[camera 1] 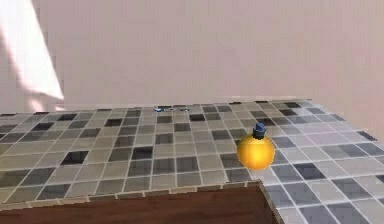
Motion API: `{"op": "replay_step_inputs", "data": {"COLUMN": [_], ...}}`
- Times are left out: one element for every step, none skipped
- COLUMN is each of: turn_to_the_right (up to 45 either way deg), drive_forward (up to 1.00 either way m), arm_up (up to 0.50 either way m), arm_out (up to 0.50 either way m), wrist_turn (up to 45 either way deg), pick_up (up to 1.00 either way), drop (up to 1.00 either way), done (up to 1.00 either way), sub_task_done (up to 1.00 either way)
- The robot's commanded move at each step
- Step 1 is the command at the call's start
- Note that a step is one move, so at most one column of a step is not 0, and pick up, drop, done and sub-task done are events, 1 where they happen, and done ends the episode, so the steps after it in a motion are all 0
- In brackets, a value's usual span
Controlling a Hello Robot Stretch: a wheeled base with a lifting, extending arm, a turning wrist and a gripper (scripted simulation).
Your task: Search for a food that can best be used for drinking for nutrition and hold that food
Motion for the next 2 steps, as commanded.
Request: {"op": "replay_step_inputs", "data": {"turn_to_the_right": [0.0, 0.0], "drive_forward": [0.0, 0.0], "arm_up": [0.38, 0.0], "arm_out": [0.0, 0.0], "wrist_turn": [0.0, 45.0], "pick_up": [0.0, 0.0], "drop": [0.0, 0.0], "done": [0.0, 0.0], "sub_task_done": [0.0, 0.0]}}
